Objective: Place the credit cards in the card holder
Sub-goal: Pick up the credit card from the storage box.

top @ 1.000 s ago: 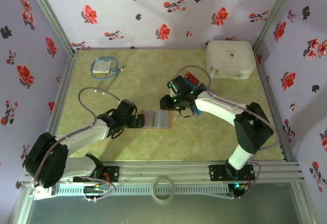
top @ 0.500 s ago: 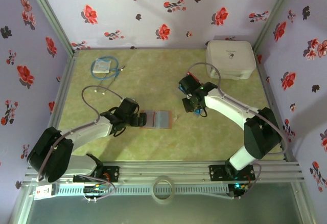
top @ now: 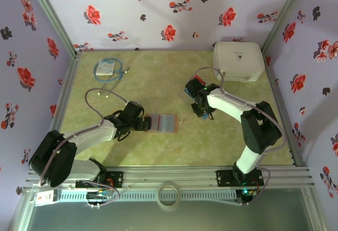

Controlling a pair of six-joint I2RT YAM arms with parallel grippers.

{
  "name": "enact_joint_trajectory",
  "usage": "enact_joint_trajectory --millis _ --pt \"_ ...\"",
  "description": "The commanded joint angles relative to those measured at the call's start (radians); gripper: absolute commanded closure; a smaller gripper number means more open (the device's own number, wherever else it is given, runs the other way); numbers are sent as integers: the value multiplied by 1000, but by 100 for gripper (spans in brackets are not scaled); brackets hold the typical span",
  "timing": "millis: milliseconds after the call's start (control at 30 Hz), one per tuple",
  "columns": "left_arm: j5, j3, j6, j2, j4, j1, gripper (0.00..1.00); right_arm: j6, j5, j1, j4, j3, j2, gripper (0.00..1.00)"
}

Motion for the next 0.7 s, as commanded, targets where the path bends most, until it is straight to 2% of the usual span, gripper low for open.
enact_joint_trajectory --millis 0,400,667 --pt "3 29 5 17 1 7 0 -15 -2 -8 9 32 23 64" --pt "5 22 5 26 11 6 0 -9 -57 -8 14 48 23 73" --pt "8 13 -2 23 15 1 0 -22 -74 -8 -3 73 53 87"
